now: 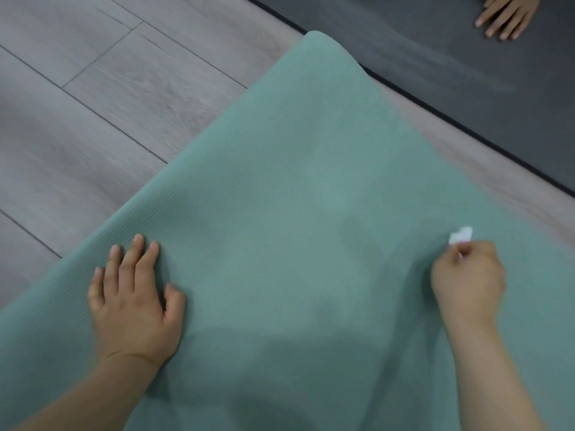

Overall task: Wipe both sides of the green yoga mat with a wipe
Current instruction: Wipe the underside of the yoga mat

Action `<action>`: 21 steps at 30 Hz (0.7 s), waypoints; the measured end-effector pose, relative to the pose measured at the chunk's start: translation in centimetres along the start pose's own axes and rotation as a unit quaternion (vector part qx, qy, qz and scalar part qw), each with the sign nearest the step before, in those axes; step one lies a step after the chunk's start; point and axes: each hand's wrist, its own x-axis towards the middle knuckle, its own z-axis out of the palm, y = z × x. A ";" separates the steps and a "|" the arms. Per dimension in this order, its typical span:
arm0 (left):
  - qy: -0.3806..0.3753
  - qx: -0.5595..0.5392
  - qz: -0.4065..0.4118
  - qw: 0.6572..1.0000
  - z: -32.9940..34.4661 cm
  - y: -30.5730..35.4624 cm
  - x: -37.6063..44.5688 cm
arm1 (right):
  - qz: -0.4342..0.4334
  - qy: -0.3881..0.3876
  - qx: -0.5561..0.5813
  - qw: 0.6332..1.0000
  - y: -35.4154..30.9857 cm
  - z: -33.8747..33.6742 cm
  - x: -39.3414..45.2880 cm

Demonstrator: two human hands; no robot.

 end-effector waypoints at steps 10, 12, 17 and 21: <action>0.014 -0.003 0.012 1.000 0.1 -0.2 0.0 | -0.433 -0.213 0.074 0.873 -27.4 10.3 4.8; 0.011 -0.006 0.010 1.000 0.0 -0.1 0.1 | -0.368 -0.167 0.054 0.913 -24.4 9.7 6.0; -0.002 -0.009 0.018 1.000 0.0 -0.4 0.1 | -0.148 -0.089 -0.028 0.985 -6.2 3.6 6.6; -0.007 -0.005 0.024 1.000 0.0 -0.4 0.1 | 0.008 -0.022 -0.033 0.999 0.8 0.2 5.2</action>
